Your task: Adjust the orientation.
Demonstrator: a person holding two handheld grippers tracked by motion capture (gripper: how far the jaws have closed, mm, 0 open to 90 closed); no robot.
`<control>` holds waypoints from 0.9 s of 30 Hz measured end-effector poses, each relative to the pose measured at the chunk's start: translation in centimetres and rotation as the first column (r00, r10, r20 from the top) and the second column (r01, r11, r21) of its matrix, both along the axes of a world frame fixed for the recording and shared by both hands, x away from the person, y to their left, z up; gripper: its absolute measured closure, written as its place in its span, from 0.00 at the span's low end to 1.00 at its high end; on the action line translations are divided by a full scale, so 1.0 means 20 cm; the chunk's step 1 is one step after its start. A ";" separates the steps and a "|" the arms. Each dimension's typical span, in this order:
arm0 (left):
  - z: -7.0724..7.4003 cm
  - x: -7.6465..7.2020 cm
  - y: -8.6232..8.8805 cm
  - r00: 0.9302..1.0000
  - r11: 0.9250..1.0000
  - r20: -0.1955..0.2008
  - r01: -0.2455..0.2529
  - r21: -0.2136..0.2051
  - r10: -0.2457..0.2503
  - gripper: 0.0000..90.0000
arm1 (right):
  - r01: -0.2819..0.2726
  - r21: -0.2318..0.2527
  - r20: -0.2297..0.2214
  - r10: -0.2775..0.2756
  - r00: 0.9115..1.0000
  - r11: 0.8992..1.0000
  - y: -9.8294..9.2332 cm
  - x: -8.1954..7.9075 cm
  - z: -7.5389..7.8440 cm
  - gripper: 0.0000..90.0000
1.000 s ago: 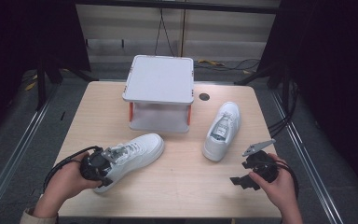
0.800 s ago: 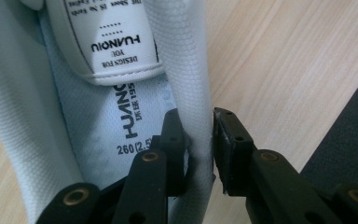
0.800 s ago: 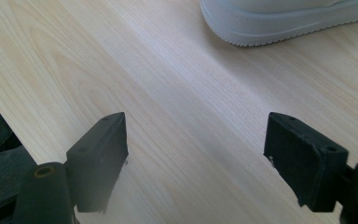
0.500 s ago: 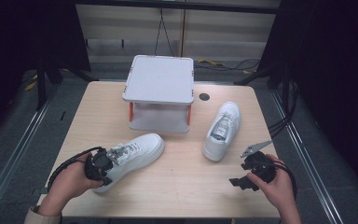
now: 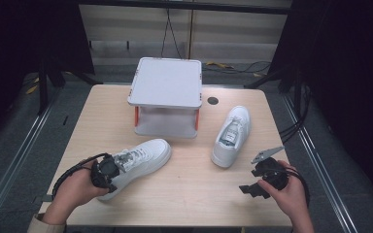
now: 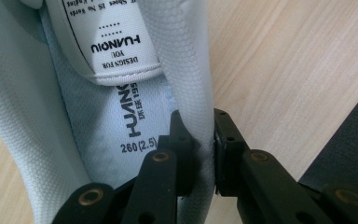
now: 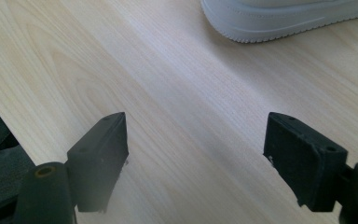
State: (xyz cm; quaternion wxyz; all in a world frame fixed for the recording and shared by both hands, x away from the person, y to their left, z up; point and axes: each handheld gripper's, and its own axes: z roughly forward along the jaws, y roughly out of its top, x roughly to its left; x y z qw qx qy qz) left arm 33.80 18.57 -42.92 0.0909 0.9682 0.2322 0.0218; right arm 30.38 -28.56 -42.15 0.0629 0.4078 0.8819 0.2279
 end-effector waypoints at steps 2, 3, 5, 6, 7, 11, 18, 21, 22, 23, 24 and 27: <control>0.00 0.00 0.00 1.000 1.000 -0.021 -0.013 -0.028 0.012 0.90 | 0.005 0.003 0.005 -0.005 1.000 1.000 -0.01 0.00 0.00 0.24; 0.01 0.00 -0.01 1.000 1.000 -0.026 -0.015 -0.026 0.014 0.91 | 0.012 0.005 0.008 -0.012 1.000 1.000 -0.02 0.00 0.01 0.24; 0.04 0.00 -0.04 1.000 0.999 -0.013 -0.028 -0.016 0.027 0.91 | 0.016 0.010 0.007 -0.016 1.000 1.000 -0.02 0.00 0.01 0.24; 0.04 0.00 -0.04 1.000 0.999 -0.013 -0.028 -0.016 0.027 0.91 | 0.016 0.010 0.007 -0.016 1.000 1.000 -0.02 0.00 0.01 0.24; 0.05 0.00 -0.05 1.000 1.000 -0.012 -0.020 -0.019 0.020 0.91 | 0.018 0.010 0.013 -0.018 1.000 1.000 -0.03 0.00 0.01 0.24; 0.13 0.00 -0.09 1.000 0.999 0.010 -0.024 -0.033 0.024 0.92 | 0.020 0.018 0.015 -0.020 1.000 1.000 -0.04 -0.01 0.01 0.24; 0.20 0.00 -0.12 0.998 0.999 0.046 -0.038 -0.035 0.040 0.92 | 0.020 0.020 0.021 -0.020 1.000 1.000 -0.04 -0.01 0.02 0.24; 0.25 0.00 -0.13 0.997 0.997 0.059 -0.054 -0.052 0.057 0.92 | 0.024 0.021 0.020 -0.025 0.999 0.999 -0.04 -0.01 0.02 0.24; 0.26 0.01 -0.13 0.995 0.996 0.073 -0.063 -0.061 0.068 0.91 | 0.022 0.022 0.025 -0.023 0.999 1.000 -0.05 -0.01 0.02 0.24; 0.29 0.02 -0.14 0.993 0.995 0.088 -0.072 -0.071 0.078 0.92 | 0.024 0.023 0.024 -0.025 0.999 0.999 -0.05 -0.01 0.02 0.24; 0.29 0.02 -0.14 0.993 0.995 0.088 -0.072 -0.071 0.078 0.91 | 0.024 0.023 0.024 -0.025 0.999 0.999 -0.05 -0.01 0.02 0.24; 0.33 0.05 -0.16 0.989 0.993 0.116 -0.087 -0.075 0.096 0.92 | 0.018 0.022 0.022 -0.018 1.000 1.000 -0.04 -0.01 0.02 0.24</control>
